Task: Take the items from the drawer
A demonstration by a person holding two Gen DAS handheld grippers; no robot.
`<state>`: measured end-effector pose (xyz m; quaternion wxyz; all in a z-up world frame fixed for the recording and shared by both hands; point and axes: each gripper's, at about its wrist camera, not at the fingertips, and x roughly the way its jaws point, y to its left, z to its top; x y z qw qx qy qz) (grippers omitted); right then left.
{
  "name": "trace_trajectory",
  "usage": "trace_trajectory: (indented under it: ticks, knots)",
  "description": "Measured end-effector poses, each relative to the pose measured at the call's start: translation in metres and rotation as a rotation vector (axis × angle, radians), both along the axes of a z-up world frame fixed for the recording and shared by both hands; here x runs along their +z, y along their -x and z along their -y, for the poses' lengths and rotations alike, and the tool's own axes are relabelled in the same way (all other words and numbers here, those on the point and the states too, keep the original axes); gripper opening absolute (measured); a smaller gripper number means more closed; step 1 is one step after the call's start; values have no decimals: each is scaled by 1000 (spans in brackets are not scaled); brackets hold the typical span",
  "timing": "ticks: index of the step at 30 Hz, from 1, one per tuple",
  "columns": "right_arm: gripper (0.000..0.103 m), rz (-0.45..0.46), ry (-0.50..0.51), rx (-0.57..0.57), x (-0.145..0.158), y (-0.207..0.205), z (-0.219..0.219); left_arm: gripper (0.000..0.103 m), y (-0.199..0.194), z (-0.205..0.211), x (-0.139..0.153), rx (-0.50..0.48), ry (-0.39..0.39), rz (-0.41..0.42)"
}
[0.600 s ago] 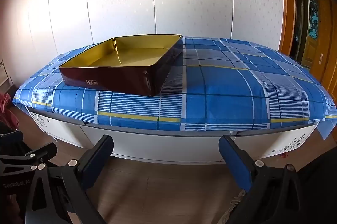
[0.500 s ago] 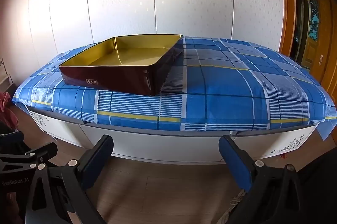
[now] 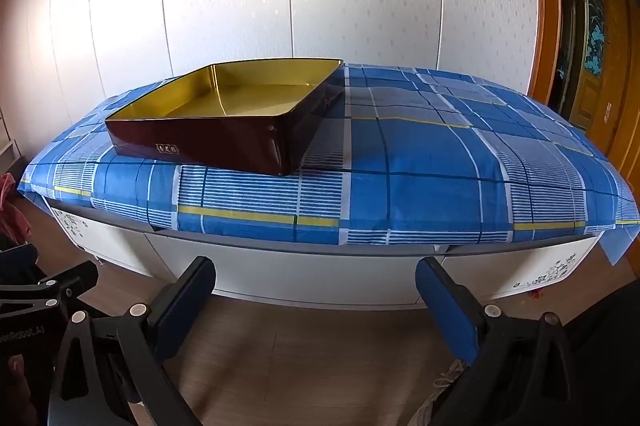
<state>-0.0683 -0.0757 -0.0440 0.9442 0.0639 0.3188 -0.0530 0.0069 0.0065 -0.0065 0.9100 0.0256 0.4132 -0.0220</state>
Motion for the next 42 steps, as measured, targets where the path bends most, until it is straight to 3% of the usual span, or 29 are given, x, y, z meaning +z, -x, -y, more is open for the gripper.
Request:
trace_trajectory:
  ticks: [42]
  knots:
    - [102,-15,-39,-21,-3,-4,6,103,-1,-1,0,-6,7,-4]
